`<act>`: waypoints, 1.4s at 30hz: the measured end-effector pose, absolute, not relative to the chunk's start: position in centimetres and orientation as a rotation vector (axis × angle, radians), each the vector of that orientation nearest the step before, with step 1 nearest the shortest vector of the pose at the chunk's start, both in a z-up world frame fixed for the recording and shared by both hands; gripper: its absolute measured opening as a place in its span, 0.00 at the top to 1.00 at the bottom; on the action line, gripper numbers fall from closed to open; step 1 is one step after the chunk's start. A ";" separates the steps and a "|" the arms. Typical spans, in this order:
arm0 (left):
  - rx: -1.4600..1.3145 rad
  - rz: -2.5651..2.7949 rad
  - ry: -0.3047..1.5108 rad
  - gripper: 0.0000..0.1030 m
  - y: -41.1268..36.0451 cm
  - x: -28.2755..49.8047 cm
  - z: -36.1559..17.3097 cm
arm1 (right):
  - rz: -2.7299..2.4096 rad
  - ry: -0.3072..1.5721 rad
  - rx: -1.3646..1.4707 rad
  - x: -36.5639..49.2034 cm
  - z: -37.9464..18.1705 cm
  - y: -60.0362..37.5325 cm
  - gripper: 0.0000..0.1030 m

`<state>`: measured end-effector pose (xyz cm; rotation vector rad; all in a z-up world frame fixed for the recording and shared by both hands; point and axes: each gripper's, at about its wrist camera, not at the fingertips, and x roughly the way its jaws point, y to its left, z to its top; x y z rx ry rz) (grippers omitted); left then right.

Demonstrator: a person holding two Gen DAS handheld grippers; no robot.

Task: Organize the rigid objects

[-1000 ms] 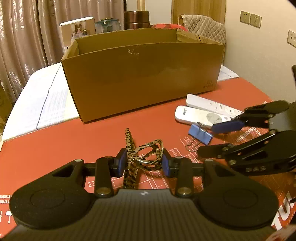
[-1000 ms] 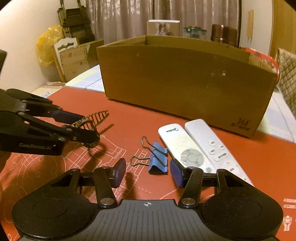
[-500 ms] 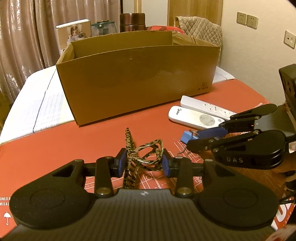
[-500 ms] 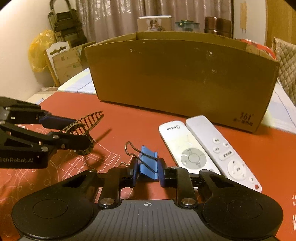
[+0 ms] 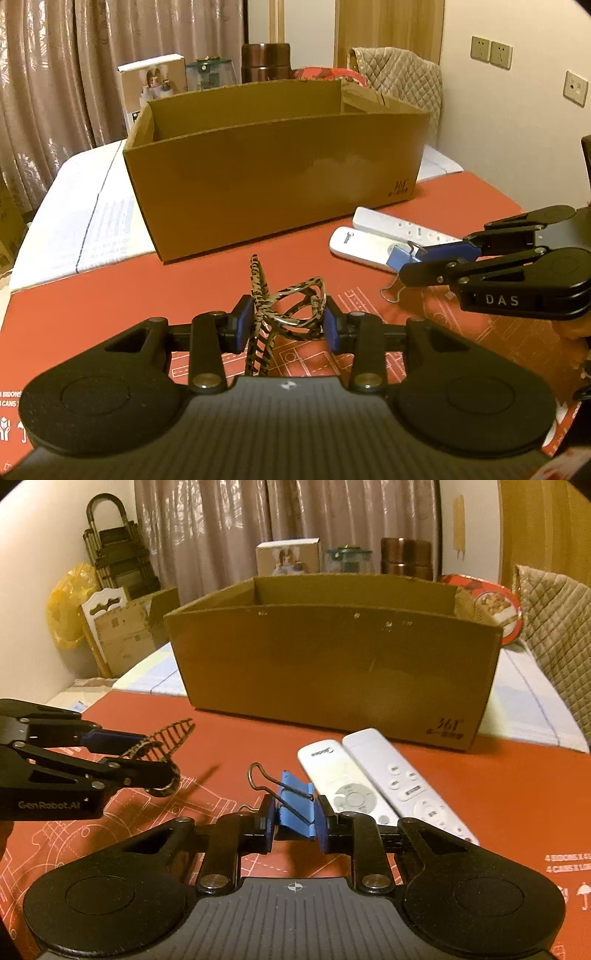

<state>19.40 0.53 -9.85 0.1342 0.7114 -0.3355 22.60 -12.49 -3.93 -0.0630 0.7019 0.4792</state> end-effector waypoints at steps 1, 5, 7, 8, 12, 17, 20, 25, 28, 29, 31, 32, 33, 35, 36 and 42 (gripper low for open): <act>0.131 -0.334 0.709 0.67 0.5 19.3 -9.6 | 0.478 0.699 -0.064 22.5 -3.8 -12.5 0.82; 0.113 -0.326 0.704 0.67 0.4 18.9 -8.9 | 0.473 0.685 -0.063 21.8 -3.0 -12.7 0.82; 0.098 -0.320 0.703 0.67 0.4 18.7 -8.6 | 0.468 0.681 -0.060 21.4 -2.7 -12.9 0.82; 0.090 -0.316 0.702 0.67 0.4 18.7 -8.4 | 0.465 0.680 -0.059 21.3 -2.6 -13.0 0.82; 0.053 -0.302 0.702 0.67 0.4 18.5 -7.9 | 0.452 0.675 -0.050 20.7 -2.0 -13.5 0.82; 0.010 -0.288 0.699 0.67 0.7 18.2 -7.4 | 0.443 0.662 -0.046 20.1 -1.3 -13.7 0.82; 0.001 -0.283 0.694 0.67 0.7 18.0 -7.2 | 0.438 0.655 -0.044 20.2 -1.0 -13.8 0.82; -0.002 -0.265 0.661 0.67 0.7 18.1 -6.3 | 0.417 0.624 -0.026 20.5 -0.1 -14.1 0.82; -0.001 -0.264 0.630 0.67 0.4 18.1 -5.4 | 0.394 0.604 0.000 20.9 0.6 -14.7 0.82; -0.002 -0.266 0.618 0.67 0.2 18.2 -5.0 | 0.386 0.596 0.009 21.1 0.8 -14.9 0.82; -0.002 -0.265 0.595 0.67 0.0 18.4 -4.2 | 0.376 0.577 0.027 21.5 1.5 -15.4 0.82; -0.001 -0.266 0.581 0.67 -0.2 18.6 -3.7 | 0.373 0.569 0.036 21.7 1.8 -15.7 0.82; 0.000 -0.267 0.567 0.67 -0.3 18.8 -3.2 | 0.370 0.560 0.043 21.8 2.1 -15.9 0.82; -0.002 -0.272 0.543 0.67 -0.5 19.4 -2.2 | 0.366 0.543 0.052 22.3 2.8 -16.3 0.82; -0.006 -0.273 0.535 0.67 -0.6 19.7 -1.7 | 0.366 0.535 0.056 22.6 3.1 -16.5 0.82; -0.009 -0.268 0.501 0.67 -1.1 22.3 0.2 | 0.350 0.477 0.085 24.6 4.9 -17.7 0.82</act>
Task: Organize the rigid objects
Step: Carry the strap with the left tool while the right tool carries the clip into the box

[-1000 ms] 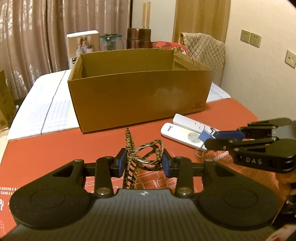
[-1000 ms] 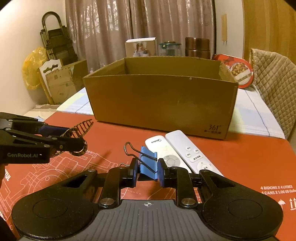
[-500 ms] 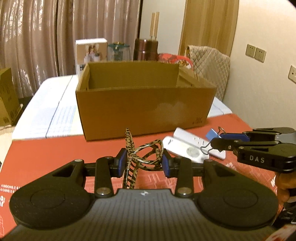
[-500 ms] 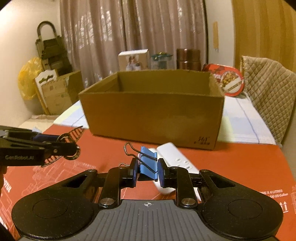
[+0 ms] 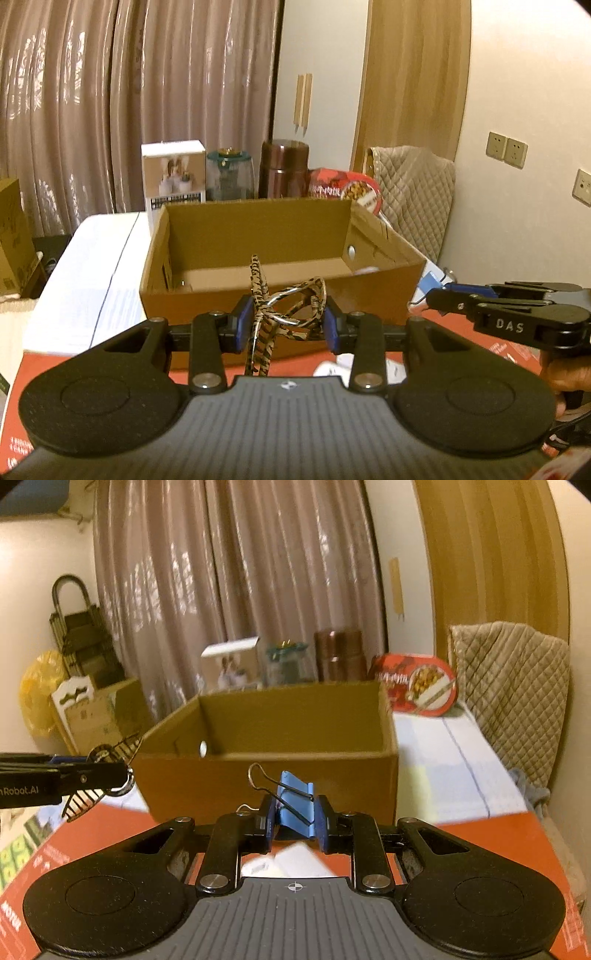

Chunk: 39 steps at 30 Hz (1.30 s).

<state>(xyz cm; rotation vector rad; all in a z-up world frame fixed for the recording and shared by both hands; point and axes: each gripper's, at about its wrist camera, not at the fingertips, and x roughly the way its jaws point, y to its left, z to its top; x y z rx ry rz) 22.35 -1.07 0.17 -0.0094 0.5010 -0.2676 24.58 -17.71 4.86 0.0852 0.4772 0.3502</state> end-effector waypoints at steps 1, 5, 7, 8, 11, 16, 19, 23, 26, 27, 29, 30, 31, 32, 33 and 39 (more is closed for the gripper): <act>-0.007 -0.266 0.496 0.67 -1.1 22.9 0.5 | 0.351 0.469 0.089 25.0 5.1 -17.8 0.82; -0.016 -0.266 0.486 0.67 -1.1 25.4 1.4 | 0.353 0.446 0.091 26.8 6.0 -17.8 0.82; -0.009 -0.267 0.490 0.67 -1.2 26.6 1.5 | 0.349 0.435 0.095 27.8 6.3 -17.9 0.82; -0.009 -0.267 0.491 0.67 -1.2 27.2 1.5 | 0.348 0.431 0.099 28.2 6.5 -17.8 0.82; -0.011 -0.266 0.500 0.67 -1.4 28.7 1.3 | 0.350 0.422 0.105 29.4 6.8 -17.8 0.82; -0.021 -0.274 0.507 0.67 -1.5 30.7 0.9 | 0.354 0.411 0.098 31.3 7.3 -17.4 0.82; -0.017 -0.274 0.508 0.67 -1.5 31.9 0.8 | 0.356 0.404 0.088 32.4 7.4 -17.0 0.82; -0.027 -0.270 0.524 0.67 -1.0 33.5 0.3 | 0.362 0.398 0.084 33.9 7.4 -16.6 0.82; -0.032 -0.258 0.536 0.67 -0.3 34.9 -0.1 | 0.357 0.405 0.095 35.3 7.2 -16.6 0.82; -0.036 -0.255 0.540 0.67 0.0 35.4 -0.2 | 0.353 0.409 0.102 35.8 7.1 -16.7 0.82; -0.043 -0.247 0.549 0.67 0.5 36.3 -0.5 | 0.349 0.423 0.114 36.6 6.7 -16.9 0.82; -0.044 -0.242 0.553 0.67 0.7 36.7 -0.7 | 0.345 0.433 0.119 37.0 6.5 -16.9 0.82; -0.047 -0.239 0.559 0.67 0.8 37.1 -0.9 | 0.343 0.442 0.122 37.4 6.2 -17.1 0.82; -0.052 -0.237 0.565 0.67 1.0 37.5 -1.1 | 0.342 0.454 0.126 37.8 5.9 -17.1 0.82; -0.059 -0.236 0.571 0.67 1.2 37.8 -1.3 | 0.342 0.463 0.129 38.1 5.6 -17.1 0.82; -0.068 -0.226 0.596 0.67 1.5 38.8 -2.3 | 0.347 0.496 0.143 39.2 4.7 -17.3 0.82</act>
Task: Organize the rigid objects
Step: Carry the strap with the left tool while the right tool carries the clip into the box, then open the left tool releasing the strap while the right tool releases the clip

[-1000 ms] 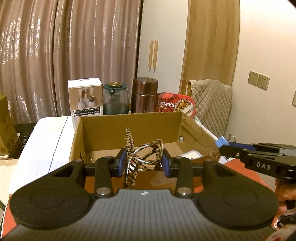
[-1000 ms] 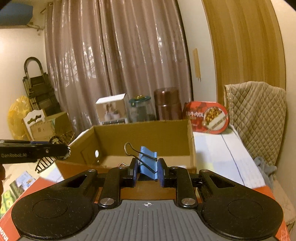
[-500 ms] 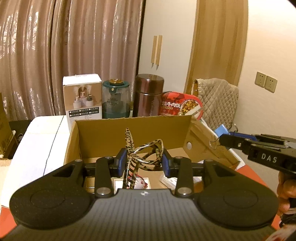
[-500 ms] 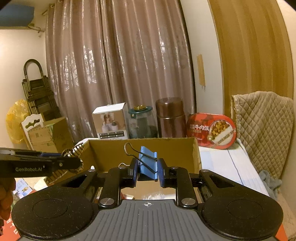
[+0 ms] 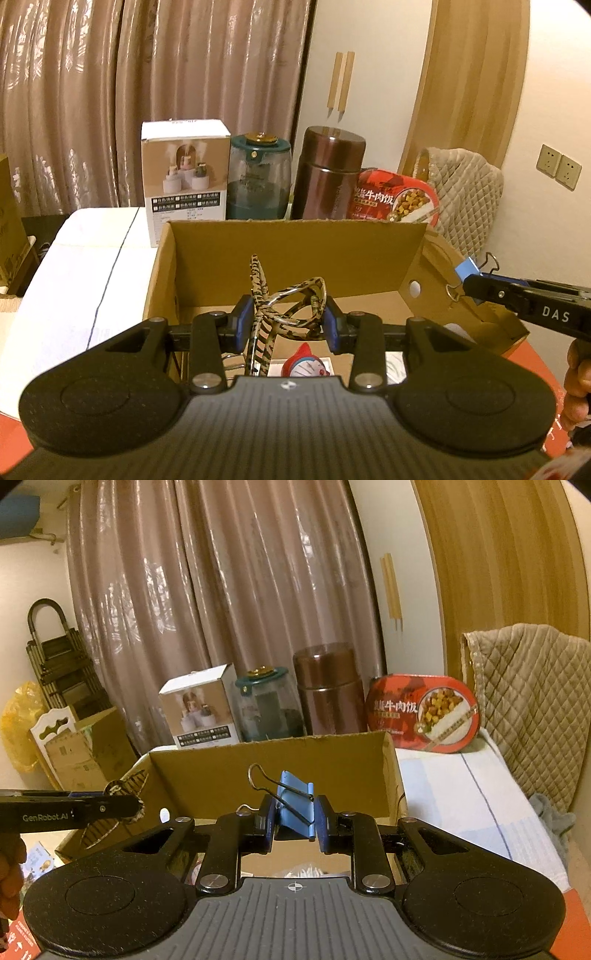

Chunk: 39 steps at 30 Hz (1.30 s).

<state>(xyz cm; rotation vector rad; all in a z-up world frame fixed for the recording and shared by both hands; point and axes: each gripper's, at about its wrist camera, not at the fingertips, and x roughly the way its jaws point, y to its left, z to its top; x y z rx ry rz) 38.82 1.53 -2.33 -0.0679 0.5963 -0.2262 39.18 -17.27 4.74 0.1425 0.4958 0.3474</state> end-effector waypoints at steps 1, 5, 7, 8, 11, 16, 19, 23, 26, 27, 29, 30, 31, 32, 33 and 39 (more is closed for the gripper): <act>-0.069 -0.224 0.601 0.67 1.6 38.9 -2.5 | 0.348 0.499 0.142 39.2 4.6 -17.2 0.82; -0.060 -0.217 0.614 0.67 1.6 39.0 -3.0 | 0.354 0.514 0.138 39.3 4.3 -17.0 0.82; -0.058 -0.216 0.619 0.67 1.5 39.0 -3.2 | 0.355 0.516 0.136 39.3 4.2 -16.8 0.82; -0.057 -0.215 0.622 0.67 1.5 39.1 -3.4 | 0.356 0.517 0.135 39.3 4.1 -16.8 0.82; -0.051 -0.214 0.629 0.67 1.4 39.1 -3.6 | 0.355 0.520 0.131 39.3 3.9 -16.7 0.82; -0.050 -0.214 0.633 0.67 1.3 39.1 -3.9 | 0.356 0.529 0.125 39.2 3.6 -16.5 0.82; -0.052 -0.215 0.634 0.67 1.3 39.0 -4.0 | 0.359 0.531 0.120 39.1 3.4 -16.3 0.82; -0.053 -0.214 0.638 0.67 1.4 39.0 -4.2 | 0.361 0.532 0.116 39.0 3.3 -16.2 0.82; -0.054 -0.212 0.641 0.67 1.4 39.1 -4.3 | 0.361 0.534 0.115 38.9 3.2 -16.1 0.82; -0.054 -0.212 0.641 0.67 1.4 39.1 -4.3 | 0.362 0.535 0.114 38.9 3.1 -16.1 0.82; -0.057 -0.212 0.640 0.67 1.5 39.1 -4.3 | 0.363 0.536 0.115 38.9 3.1 -16.1 0.82; -0.060 -0.217 0.638 0.67 1.5 39.1 -4.2 | 0.363 0.536 0.114 38.9 3.1 -16.0 0.82; -0.063 -0.223 0.636 0.67 1.6 39.2 -4.2 | 0.364 0.537 0.114 38.9 3.0 -16.0 0.82; -0.064 -0.222 0.633 0.67 1.6 39.2 -4.2 | 0.364 0.537 0.114 38.9 3.0 -16.0 0.82; -0.062 -0.216 0.625 0.66 1.7 39.1 -4.1 | 0.363 0.537 0.114 38.9 3.0 -16.0 0.82; -0.063 -0.199 0.618 0.65 2.0 39.2 -3.8 | 0.364 0.537 0.115 38.8 2.9 -16.0 0.82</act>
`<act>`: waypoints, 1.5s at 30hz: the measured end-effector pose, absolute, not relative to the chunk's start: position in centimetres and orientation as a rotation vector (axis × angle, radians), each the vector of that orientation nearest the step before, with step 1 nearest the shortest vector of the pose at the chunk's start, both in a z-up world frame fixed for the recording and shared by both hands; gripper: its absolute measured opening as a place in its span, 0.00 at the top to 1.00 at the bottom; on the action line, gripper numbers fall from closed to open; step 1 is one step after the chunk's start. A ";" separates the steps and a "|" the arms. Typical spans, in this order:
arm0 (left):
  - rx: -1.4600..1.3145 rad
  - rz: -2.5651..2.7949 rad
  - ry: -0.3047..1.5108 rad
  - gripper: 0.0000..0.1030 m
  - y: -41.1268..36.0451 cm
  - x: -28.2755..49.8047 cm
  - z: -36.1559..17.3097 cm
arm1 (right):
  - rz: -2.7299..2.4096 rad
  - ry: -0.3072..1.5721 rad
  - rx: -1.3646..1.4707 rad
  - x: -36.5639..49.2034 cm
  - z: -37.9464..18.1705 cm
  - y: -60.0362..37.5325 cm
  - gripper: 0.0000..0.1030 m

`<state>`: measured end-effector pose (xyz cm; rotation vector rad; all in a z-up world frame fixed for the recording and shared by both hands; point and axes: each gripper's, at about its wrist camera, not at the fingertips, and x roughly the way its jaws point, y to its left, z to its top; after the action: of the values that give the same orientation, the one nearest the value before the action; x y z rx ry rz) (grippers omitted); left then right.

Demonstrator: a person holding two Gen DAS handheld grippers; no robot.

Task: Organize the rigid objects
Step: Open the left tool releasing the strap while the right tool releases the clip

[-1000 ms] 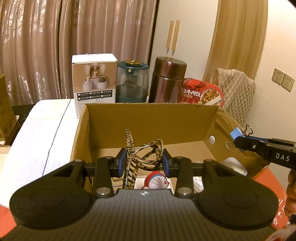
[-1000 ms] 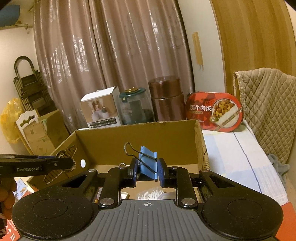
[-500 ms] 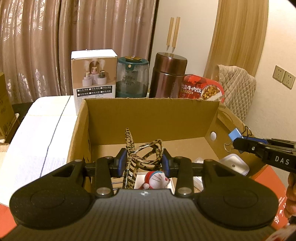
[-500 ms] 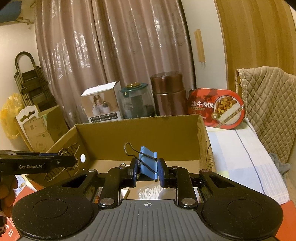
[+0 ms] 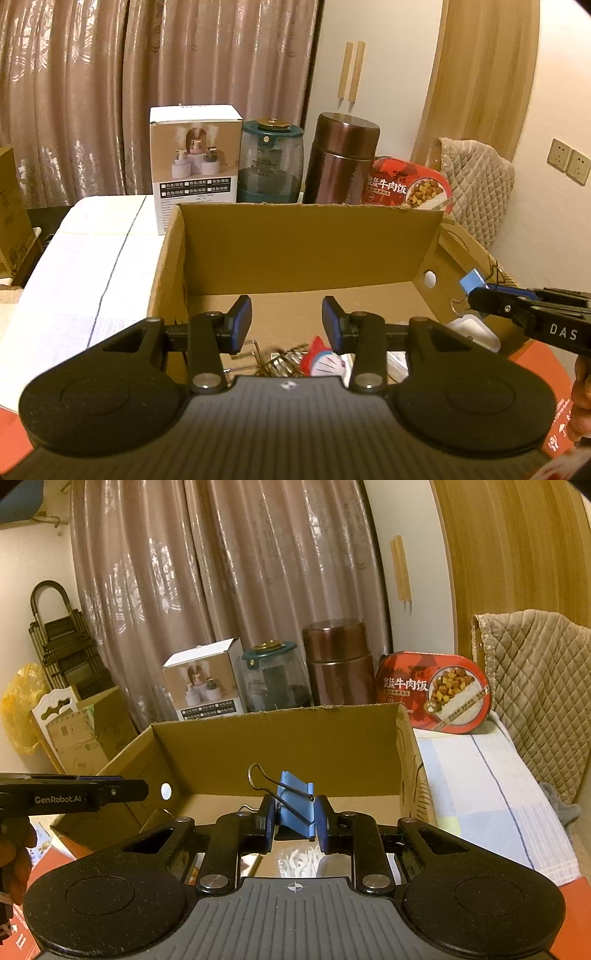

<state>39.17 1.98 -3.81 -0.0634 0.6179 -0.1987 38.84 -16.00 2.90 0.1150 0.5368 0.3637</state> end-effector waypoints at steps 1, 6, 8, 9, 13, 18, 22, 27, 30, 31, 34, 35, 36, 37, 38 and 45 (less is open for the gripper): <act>-0.061 -0.198 0.618 0.65 2.0 39.2 -3.8 | 0.364 0.537 0.115 38.8 2.9 -16.0 0.82; -0.056 -0.202 0.624 0.65 1.9 39.2 -3.8 | 0.365 0.539 0.114 38.8 2.8 -16.0 0.82; -0.051 -0.202 0.626 0.65 1.8 39.2 -3.9 | 0.366 0.540 0.115 38.8 2.8 -16.0 0.82; -0.048 -0.202 0.628 0.65 1.7 39.1 -3.9 | 0.367 0.540 0.114 38.7 2.8 -16.0 0.82; -0.045 -0.203 0.630 0.65 1.7 39.0 -4.0 | 0.367 0.541 0.114 38.8 2.7 -16.1 0.82; -0.046 -0.204 0.628 0.65 1.6 39.0 -4.0 | 0.367 0.541 0.114 38.7 2.7 -16.1 0.82; -0.045 -0.205 0.629 0.65 1.6 39.0 -4.0 | 0.368 0.543 0.114 38.8 2.7 -16.1 0.82; -0.046 -0.206 0.629 0.65 1.5 39.0 -4.0 | 0.366 0.542 0.115 38.7 2.7 -16.1 0.82; -0.046 -0.206 0.630 0.65 1.5 39.0 -4.0 | 0.365 0.544 0.116 38.7 2.5 -16.1 0.82; -0.045 -0.206 0.629 0.65 1.5 39.0 -4.0 | 0.365 0.544 0.116 38.8 2.4 -16.1 0.82; -0.044 -0.206 0.629 0.65 1.4 39.0 -4.0 | 0.370 0.548 0.116 38.7 2.3 -16.1 0.82; -0.043 -0.206 0.629 0.65 1.4 39.0 -4.0 | 0.370 0.548 0.115 38.7 2.3 -16.1 0.82; -0.043 -0.205 0.628 0.65 1.4 39.0 -4.0 | 0.372 0.548 0.115 38.7 2.3 -16.1 0.82; -0.043 -0.205 0.628 0.65 1.4 39.0 -4.0 | 0.377 0.547 0.115 38.7 2.3 -16.1 0.82; -0.044 -0.205 0.627 0.65 1.4 38.9 -4.0 | 0.386 0.542 0.113 38.7 2.3 -16.0 0.82; -0.043 -0.201 0.608 0.65 1.4 38.7 -3.3 | 0.376 0.477 0.162 38.5 3.1 -16.8 0.65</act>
<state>38.73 1.38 -3.35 -0.0431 0.6077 -0.2014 38.48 -16.80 3.06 0.1623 0.4774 0.3764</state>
